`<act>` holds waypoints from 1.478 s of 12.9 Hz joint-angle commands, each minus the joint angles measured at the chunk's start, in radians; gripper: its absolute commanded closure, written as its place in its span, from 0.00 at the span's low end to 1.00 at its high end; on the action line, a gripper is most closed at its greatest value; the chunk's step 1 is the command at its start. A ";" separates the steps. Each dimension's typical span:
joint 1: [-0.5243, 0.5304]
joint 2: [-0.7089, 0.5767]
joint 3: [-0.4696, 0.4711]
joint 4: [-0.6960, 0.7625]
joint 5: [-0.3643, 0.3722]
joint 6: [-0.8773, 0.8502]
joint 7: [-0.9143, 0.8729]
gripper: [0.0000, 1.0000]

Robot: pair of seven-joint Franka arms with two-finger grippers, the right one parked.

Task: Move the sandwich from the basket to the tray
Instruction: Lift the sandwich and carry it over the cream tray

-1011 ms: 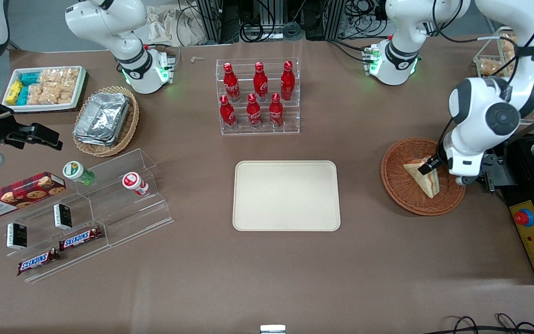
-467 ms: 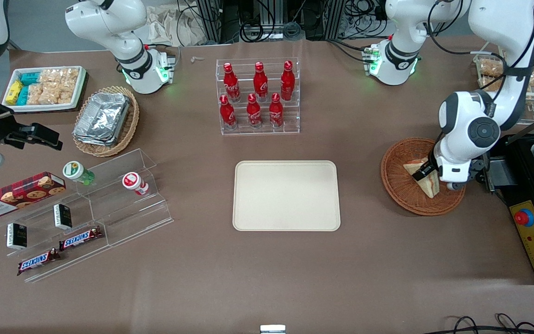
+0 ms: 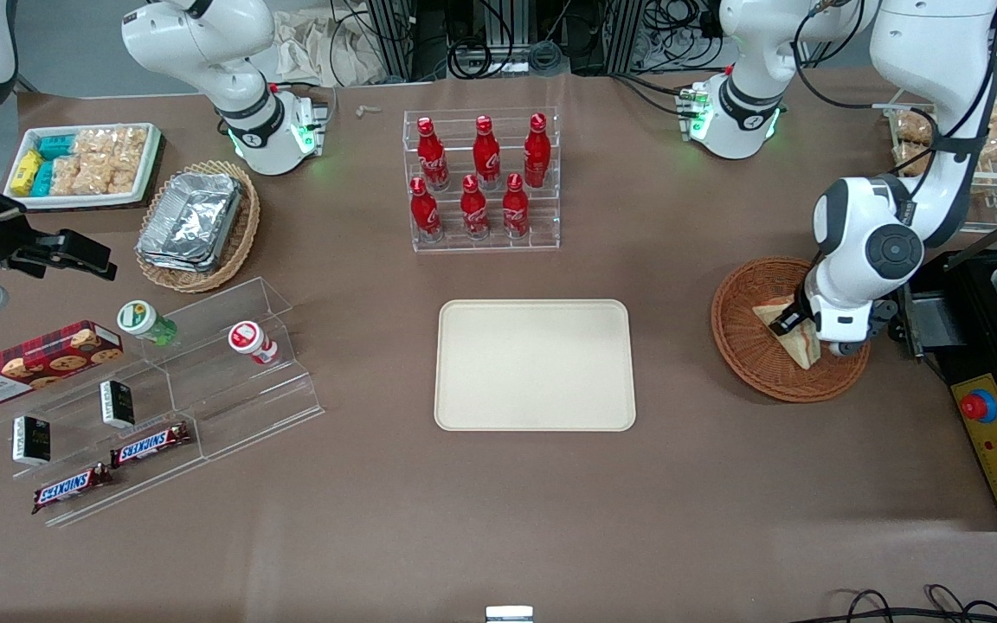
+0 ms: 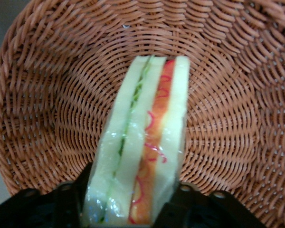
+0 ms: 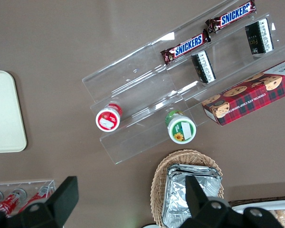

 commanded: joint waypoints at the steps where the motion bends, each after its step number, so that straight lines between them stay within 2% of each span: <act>1: 0.005 -0.017 -0.008 -0.017 0.032 0.043 -0.085 1.00; 3: 0.005 -0.055 -0.011 -0.009 0.032 0.002 -0.082 1.00; 5: 0.002 -0.101 -0.015 0.078 0.034 -0.173 -0.067 1.00; 10: -0.001 -0.106 -0.072 0.539 -0.001 -0.731 0.155 1.00; 13: -0.004 -0.092 -0.115 0.820 -0.125 -0.992 0.270 1.00; 17: -0.006 -0.097 -0.294 0.821 -0.194 -0.982 0.267 1.00; 19: -0.008 -0.087 -0.346 0.718 -0.227 -0.852 0.260 1.00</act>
